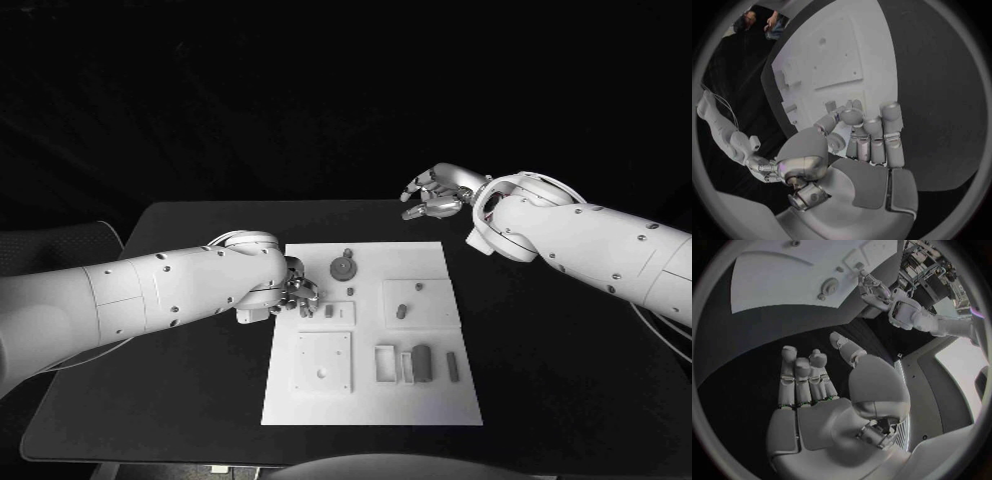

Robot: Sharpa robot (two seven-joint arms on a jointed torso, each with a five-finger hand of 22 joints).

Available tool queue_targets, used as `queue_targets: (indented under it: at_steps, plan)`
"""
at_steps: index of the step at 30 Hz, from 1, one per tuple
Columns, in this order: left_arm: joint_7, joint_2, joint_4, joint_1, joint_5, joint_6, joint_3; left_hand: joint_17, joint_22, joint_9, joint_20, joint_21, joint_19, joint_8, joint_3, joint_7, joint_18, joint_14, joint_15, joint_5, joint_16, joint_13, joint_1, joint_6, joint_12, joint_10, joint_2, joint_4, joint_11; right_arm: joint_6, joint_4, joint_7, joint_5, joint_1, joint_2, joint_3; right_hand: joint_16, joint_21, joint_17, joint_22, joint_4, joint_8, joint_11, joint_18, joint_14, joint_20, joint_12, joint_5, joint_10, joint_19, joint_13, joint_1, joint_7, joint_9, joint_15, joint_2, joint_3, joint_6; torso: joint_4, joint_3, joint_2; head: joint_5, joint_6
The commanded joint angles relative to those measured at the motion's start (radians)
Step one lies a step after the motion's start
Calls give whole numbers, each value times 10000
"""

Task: Assemble the parts on the task board

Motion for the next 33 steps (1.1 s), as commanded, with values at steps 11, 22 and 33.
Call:
queue_targets:
  at_steps: [11, 22, 33]
  plan:
    - [15, -40, 59, -43, -196, 277, -18, 2, 126, -2, -27, -61, -3, -24, -159, -265, 264, -29, -86, -868, -15, 16, -118, 1523, -47, -203, -398, 349, -81, 230, 31, 42, -54, -12, -15, 2, 1, -43, -12, 29, 57, 23, -13, 69, -16, -31, 58, 52, -74, -1, -16, -62, 98, -18, -68, 79, 2, -7, -2, -1, -3, 13, -20]
    - [46, -31, 66, -51, -177, 254, -18, 2, 129, -4, -34, -90, -9, -17, -164, -271, 278, -34, -111, -1325, -22, 17, -224, 1495, -64, -220, -599, 588, -92, 233, 40, 40, -54, -15, -19, 2, 3, -44, -13, 29, 68, 22, -12, 69, -16, -30, 61, 49, -75, -1, -19, -75, 99, -20, -67, 75, -3, -10, -4, 8, 0, 6, -30]
    - [163, -50, 106, -52, -107, -50, -15, 3, 132, -3, -38, -92, -5, -13, -132, -272, 283, -29, -115, -1377, -20, 14, -196, 1488, -66, -213, -504, 625, -93, 245, 27, 36, -54, -19, -13, 2, 4, -44, -15, 29, 75, 22, -12, 69, -18, -30, 63, 51, -77, -2, -22, -78, 99, -23, -66, 77, -2, -11, 4, 0, -2, 1, -16]
